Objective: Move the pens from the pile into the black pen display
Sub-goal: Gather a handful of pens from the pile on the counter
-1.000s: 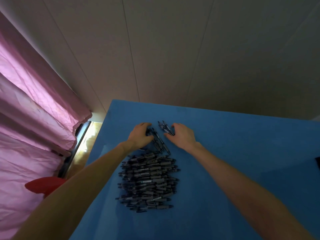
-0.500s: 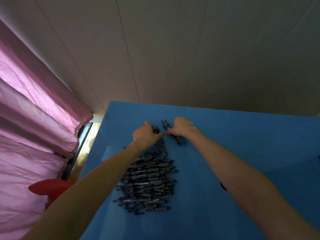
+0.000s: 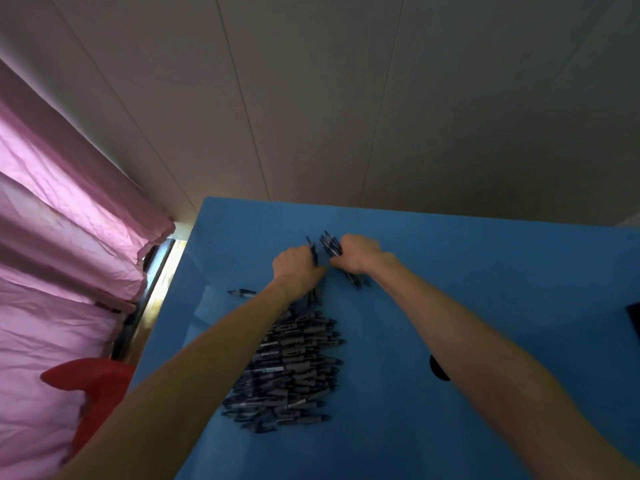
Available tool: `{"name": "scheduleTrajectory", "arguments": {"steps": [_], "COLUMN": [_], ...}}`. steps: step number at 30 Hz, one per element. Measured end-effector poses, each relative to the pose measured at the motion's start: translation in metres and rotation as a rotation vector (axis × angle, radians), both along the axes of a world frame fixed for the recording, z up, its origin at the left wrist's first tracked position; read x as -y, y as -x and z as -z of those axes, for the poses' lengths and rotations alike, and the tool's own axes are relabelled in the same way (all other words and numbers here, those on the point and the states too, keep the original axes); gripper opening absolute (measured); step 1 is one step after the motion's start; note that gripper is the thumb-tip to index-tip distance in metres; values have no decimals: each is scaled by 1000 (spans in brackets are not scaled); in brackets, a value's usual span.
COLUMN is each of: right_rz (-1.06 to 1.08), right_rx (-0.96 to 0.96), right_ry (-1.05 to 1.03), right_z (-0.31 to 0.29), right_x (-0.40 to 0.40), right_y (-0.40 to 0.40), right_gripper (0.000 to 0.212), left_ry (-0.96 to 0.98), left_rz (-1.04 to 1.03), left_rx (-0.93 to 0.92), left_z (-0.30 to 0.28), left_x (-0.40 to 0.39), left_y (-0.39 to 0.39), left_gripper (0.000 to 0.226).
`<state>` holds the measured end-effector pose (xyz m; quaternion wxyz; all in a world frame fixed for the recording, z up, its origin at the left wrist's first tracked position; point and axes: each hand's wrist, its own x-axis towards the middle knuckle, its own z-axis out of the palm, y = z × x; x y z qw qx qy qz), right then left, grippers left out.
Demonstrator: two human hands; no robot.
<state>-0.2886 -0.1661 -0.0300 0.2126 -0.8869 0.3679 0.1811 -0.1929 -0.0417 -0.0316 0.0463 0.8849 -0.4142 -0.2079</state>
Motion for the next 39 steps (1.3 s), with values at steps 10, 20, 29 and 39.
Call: {"name": "scheduleTrajectory", "arguments": {"steps": [10,20,29,39], "right_rz": [137,485,633,779], "right_rx": [214,553,876,1045], "right_ry": [-141,-409,-372,-273], "right_z": [15,-34,-126,-205], "right_x": [-13,-28,-62,-143], "right_y": [34,66,147,289], "right_gripper": [46,41,37,27], "left_ry": [229,602,716,705], "left_rz": [-250,-407,-261,174], "left_rx": [-561,-872,-882,-769], "left_z": [0,-69,-158,-248], "left_x": [-19,-43,-61,-110], "left_y": [-23,-1,69,209], "left_gripper": [37,30,29,37]}}
